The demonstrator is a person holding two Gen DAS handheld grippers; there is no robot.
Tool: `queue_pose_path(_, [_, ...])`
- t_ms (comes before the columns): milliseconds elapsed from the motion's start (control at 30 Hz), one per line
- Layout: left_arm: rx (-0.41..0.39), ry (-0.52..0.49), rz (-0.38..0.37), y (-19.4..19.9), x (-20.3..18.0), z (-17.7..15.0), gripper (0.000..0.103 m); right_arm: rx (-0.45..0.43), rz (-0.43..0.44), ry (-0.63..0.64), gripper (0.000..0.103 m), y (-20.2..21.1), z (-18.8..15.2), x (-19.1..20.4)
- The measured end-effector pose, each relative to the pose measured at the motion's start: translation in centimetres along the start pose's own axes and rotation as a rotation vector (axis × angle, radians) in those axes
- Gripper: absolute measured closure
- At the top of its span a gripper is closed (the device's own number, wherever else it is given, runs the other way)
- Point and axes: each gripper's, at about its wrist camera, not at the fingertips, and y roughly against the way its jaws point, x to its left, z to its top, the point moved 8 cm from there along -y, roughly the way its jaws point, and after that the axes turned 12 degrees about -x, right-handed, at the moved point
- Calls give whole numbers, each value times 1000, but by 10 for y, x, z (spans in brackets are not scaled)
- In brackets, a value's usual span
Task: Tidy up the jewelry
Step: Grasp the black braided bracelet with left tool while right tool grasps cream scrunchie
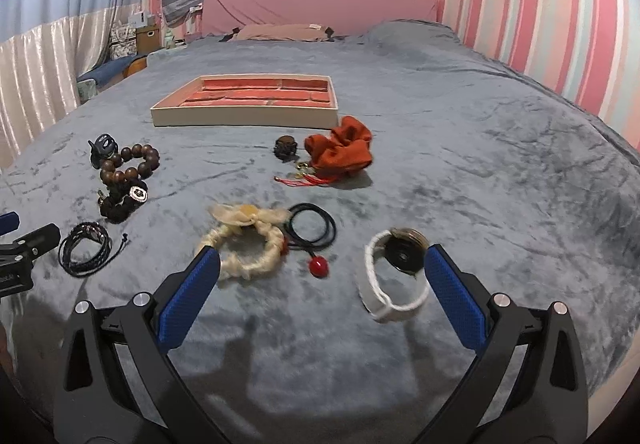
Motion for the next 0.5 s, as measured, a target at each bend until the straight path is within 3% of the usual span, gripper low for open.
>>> queue_pose_path(200, [18,-2,-40,-19,5,-3,4,88,50,-22,38,-28,-8,13])
queue_pose_path(500, [79,-12,-76,-36,9,-15,4,175,71,-55,51,-56,-27,22])
